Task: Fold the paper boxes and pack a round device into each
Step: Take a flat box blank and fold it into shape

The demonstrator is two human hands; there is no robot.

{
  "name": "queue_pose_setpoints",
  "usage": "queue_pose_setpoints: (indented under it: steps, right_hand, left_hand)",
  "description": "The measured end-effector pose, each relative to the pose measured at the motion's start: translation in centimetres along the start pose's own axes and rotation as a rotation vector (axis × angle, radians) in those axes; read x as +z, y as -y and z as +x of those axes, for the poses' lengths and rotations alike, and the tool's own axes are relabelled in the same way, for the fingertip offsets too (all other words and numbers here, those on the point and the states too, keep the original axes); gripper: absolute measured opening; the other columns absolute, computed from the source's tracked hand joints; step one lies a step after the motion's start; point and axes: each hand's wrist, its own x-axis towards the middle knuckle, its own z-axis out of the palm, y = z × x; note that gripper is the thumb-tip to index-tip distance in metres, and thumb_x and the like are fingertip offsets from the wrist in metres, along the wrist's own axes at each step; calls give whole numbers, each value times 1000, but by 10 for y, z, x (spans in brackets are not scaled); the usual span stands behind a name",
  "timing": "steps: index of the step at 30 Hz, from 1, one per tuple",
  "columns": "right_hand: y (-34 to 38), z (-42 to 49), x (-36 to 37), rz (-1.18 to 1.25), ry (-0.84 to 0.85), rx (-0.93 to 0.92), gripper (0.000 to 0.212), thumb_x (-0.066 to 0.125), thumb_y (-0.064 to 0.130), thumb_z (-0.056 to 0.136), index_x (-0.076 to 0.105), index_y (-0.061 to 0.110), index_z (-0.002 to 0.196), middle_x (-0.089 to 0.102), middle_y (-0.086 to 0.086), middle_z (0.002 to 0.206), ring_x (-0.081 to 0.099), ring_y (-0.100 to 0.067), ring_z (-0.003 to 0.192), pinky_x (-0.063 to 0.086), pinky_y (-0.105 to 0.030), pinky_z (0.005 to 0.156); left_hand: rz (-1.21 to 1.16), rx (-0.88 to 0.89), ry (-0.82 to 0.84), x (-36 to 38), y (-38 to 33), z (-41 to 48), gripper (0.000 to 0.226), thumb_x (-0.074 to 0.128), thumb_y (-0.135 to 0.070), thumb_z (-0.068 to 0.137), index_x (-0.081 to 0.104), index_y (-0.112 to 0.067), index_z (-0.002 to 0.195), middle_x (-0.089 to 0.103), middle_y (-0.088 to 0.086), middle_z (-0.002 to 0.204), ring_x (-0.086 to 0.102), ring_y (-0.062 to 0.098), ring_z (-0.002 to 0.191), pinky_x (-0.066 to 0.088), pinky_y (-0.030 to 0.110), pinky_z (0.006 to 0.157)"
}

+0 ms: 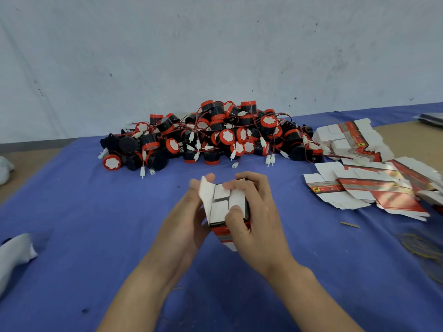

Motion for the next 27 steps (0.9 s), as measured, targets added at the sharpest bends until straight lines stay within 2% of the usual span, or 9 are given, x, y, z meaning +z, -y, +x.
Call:
queue_pose_setpoints:
  steps: [3, 6, 9, 12, 16, 20, 22, 24, 27]
  right_hand:
    - [-1, -1, -1, -82, 23, -57, 43, 39, 37, 86, 58, 21, 120, 35, 18, 126, 50, -8, 112, 42, -12, 82]
    - [-1, -4, -2, -95, 39, -123, 44, 39, 49, 97, 48, 23, 133, 38, 17, 131, 50, -9, 118, 44, -20, 93]
    - [0, -4, -3, -105, 53, -133, 57, 34, 63, 98, 35, 28, 143, 40, 15, 137, 49, -9, 119, 44, -22, 97]
    - [1, -4, -2, -132, 55, -192, 56, 37, 62, 98, 31, 30, 144, 37, 14, 140, 48, -9, 123, 44, -26, 101]
    - [0, -6, 2, -188, 52, -271, 55, 49, 47, 97, 35, 24, 144, 43, 4, 142, 47, -15, 128, 47, -42, 103]
    - [1, -3, -2, -159, 6, -254, 50, 43, 48, 99, 34, 26, 142, 38, 10, 141, 45, -11, 129, 46, -41, 103]
    - [0, -2, -4, -149, -1, -252, 48, 42, 46, 98, 34, 27, 142, 36, 11, 141, 44, -9, 128, 45, -37, 104]
    - [-1, -1, -5, -150, 11, -257, 48, 42, 44, 98, 33, 27, 142, 35, 11, 142, 43, -7, 129, 43, -31, 105]
    - [-4, 1, -8, -140, 13, -252, 48, 41, 43, 100, 32, 27, 145, 34, 12, 147, 38, -6, 136, 37, -25, 109]
  left_hand:
    - [49, -17, 71, 2, 3, -5, 43, 57, -49, 90, 66, -25, 124, 70, 9, 122, 68, 28, 111, 58, 35, 81]
    - [129, 5, 40, 3, 3, -6, 40, 62, -38, 91, 57, -29, 129, 72, 9, 116, 71, 27, 102, 58, 29, 71]
    - [121, -2, 30, 3, 6, -5, 41, 63, -28, 92, 52, -32, 132, 71, 7, 116, 72, 24, 99, 58, 30, 66]
    - [112, -6, 32, 4, 9, -3, 44, 64, -22, 91, 53, -29, 133, 70, 2, 121, 70, 25, 107, 59, 40, 83]
    - [160, 15, 20, 7, 11, -2, 36, 57, -9, 98, 57, -22, 131, 69, 6, 123, 65, 27, 116, 56, 39, 96]
    - [78, -54, 17, 8, 8, 0, 34, 48, -14, 102, 59, -22, 133, 67, 9, 127, 62, 32, 120, 43, 55, 106]
    - [29, -76, 9, 8, 6, 1, 34, 45, -18, 103, 61, -22, 132, 67, 9, 127, 62, 32, 120, 41, 56, 107]
    - [-12, -99, 14, 7, 7, 2, 34, 46, -27, 101, 66, -19, 127, 68, 13, 125, 65, 31, 115, 45, 53, 104]
    - [-82, -132, 33, 8, 7, 3, 36, 48, -37, 98, 76, -18, 112, 73, 13, 114, 71, 22, 102, 58, 40, 86]
